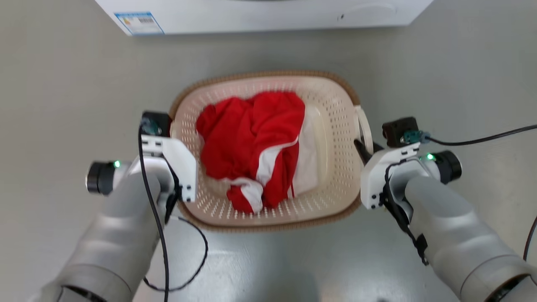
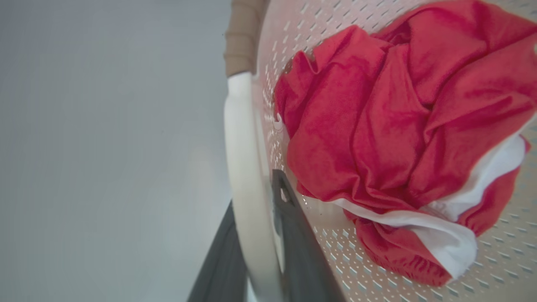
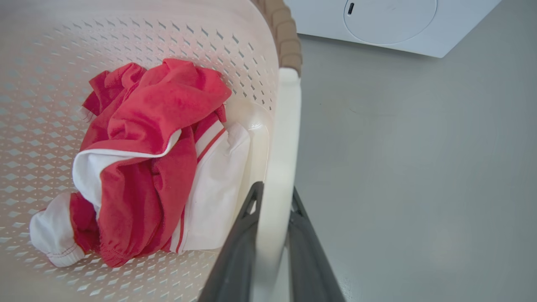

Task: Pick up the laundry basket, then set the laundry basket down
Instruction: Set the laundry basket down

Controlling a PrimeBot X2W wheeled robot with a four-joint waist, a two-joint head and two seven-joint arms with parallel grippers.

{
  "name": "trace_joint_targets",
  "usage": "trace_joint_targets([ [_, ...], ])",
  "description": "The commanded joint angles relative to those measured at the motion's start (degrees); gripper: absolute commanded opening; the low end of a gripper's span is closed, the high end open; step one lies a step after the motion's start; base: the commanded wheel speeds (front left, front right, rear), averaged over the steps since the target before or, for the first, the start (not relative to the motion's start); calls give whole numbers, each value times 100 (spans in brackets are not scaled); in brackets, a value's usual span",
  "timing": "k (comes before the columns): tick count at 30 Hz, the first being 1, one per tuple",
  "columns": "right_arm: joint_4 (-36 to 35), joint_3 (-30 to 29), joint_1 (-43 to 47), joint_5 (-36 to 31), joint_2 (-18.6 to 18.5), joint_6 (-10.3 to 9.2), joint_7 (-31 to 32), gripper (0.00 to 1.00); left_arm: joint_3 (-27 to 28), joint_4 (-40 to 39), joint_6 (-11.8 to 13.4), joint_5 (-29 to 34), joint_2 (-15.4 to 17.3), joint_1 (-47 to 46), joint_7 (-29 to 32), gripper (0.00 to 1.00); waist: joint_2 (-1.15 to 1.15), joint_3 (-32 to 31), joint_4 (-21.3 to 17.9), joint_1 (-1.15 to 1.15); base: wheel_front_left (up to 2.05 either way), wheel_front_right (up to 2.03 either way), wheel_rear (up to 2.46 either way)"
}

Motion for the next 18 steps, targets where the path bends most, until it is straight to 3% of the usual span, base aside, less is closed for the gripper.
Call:
trace_joint_targets([
  [1, -45, 35, -48, -114, 134, 43, -201, 0, 51, -41, 3, 108, 171, -260, -61, 0, 0, 260, -52, 0, 0, 0, 0],
  [18, 26, -85, -422, 0, 134, 43, -320, 0, -111, 89, -42, 208, 400, -926, 179, 0, 0, 1039, -288, 0, 0, 0, 0],
])
